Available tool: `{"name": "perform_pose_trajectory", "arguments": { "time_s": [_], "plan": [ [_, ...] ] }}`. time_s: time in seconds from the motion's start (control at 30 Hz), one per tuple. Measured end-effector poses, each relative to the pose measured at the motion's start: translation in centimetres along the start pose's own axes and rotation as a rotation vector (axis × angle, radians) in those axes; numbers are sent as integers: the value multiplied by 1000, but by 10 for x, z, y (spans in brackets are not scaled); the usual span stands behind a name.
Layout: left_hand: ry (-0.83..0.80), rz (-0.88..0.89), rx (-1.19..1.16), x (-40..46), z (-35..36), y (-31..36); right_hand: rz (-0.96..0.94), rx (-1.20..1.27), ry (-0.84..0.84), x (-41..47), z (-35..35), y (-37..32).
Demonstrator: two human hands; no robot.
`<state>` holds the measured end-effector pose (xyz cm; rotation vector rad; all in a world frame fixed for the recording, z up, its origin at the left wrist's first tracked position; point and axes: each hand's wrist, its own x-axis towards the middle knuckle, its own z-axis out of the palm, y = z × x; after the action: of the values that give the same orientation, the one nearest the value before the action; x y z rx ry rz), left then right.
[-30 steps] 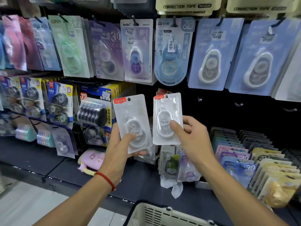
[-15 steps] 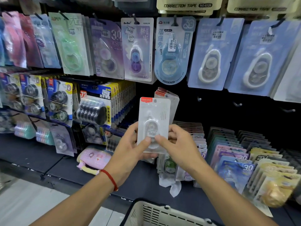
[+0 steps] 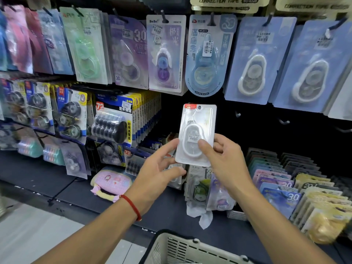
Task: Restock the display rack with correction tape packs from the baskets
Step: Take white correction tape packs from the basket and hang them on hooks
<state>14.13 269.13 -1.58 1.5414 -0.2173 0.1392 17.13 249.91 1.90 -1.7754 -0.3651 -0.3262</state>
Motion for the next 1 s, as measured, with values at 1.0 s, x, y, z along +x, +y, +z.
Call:
{"name": "perform_pose_trajectory", "arguments": {
  "time_s": [1.0],
  "plan": [
    [-892,-202,1230,-128,66,-143,478,-1329,-1181,-287,-95,212]
  ]
}}
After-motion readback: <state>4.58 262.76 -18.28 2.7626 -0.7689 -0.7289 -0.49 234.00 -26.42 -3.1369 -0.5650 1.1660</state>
